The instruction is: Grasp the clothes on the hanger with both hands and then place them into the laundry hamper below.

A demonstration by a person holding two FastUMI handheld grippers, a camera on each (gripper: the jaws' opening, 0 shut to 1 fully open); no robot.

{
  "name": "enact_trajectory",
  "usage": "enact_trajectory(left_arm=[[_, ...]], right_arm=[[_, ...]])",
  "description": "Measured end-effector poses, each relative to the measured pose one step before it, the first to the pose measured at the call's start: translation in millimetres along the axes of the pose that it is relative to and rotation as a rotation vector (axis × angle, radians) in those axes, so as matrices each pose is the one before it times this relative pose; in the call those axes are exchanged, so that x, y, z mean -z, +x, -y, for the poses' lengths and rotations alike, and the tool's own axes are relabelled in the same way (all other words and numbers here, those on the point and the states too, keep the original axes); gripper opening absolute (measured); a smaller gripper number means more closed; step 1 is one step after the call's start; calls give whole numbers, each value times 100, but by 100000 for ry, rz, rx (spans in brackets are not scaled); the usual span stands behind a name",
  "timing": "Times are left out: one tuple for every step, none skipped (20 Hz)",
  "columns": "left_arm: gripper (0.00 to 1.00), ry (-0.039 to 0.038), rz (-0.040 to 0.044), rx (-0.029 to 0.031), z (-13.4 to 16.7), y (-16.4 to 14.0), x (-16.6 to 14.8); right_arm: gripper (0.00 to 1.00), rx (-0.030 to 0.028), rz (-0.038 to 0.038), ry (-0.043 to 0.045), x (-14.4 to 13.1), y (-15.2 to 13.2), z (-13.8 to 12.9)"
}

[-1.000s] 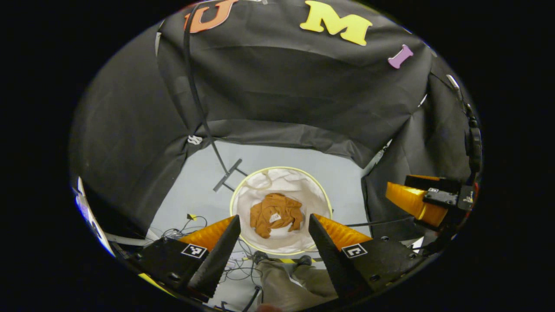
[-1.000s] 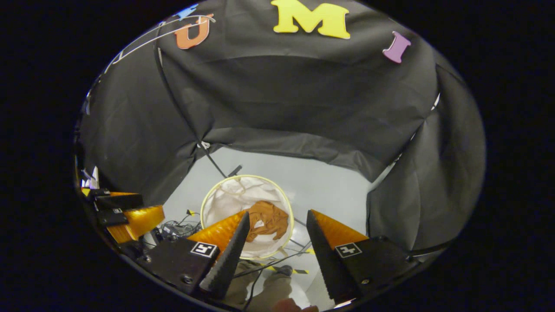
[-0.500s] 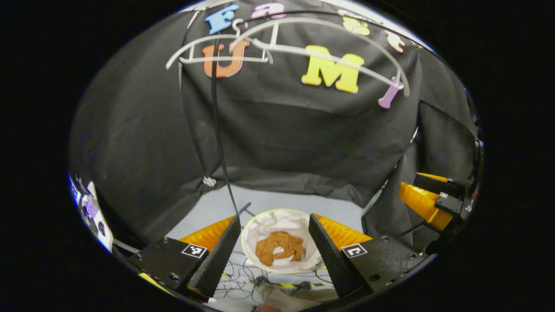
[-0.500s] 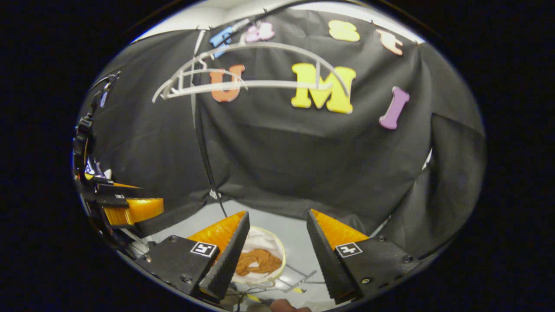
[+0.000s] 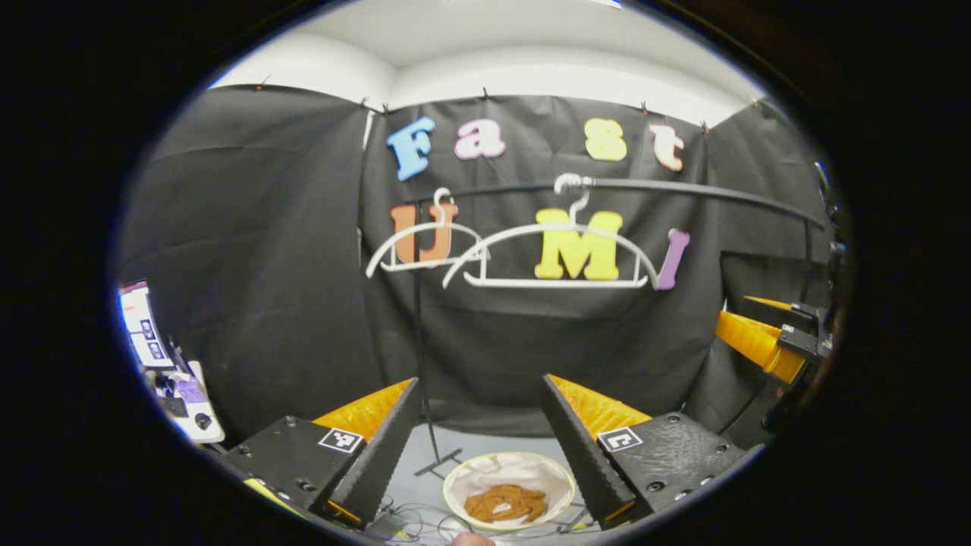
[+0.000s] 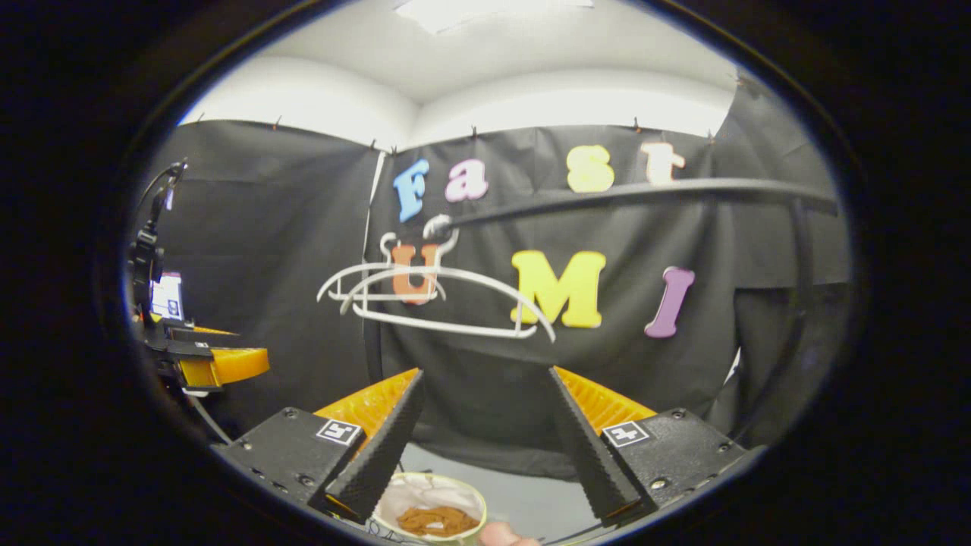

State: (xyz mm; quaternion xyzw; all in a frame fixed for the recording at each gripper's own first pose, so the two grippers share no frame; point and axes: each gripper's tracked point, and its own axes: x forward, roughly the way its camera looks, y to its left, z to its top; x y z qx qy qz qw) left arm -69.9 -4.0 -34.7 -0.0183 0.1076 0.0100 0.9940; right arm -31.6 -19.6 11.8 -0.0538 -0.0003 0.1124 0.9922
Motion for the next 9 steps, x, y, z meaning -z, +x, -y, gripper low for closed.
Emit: enact_trajectory(left_arm=[[92,-733,5002,-1741,-521,-1039,-1649],[92,-464,4651,-1726,-346,-950,-1454],[92,-35,4471,-1082,-317,-650,-1082],[93,277,3920,-235,137,-574,-1168],[94,620,3470,-157,-62,-558,-1177],[96,1293,3503,417,-190,-613,-1255],[97,1404,3186,368,-489,-626,-988],[99,1449,2815,1112,-280,-492,-928],[100,1550,2638,1640,-203,-376,-603]], right_arm=[[100,311,4426,231,-1251,-758,479],[100,787,3743,-74,-1323,-561,444],[100,1128,2443,-197,-632,-596,544],[100,1433,2506,-245,-775,-483,527],[100,1712,1921,-119,-838,-507,597],[100,1803,1948,197,-948,-600,372],[100,1738,1374,546,-543,-598,178],[100,1501,1040,404,-321,-682,-58],[100,1398,700,91,-237,-751,-180]])
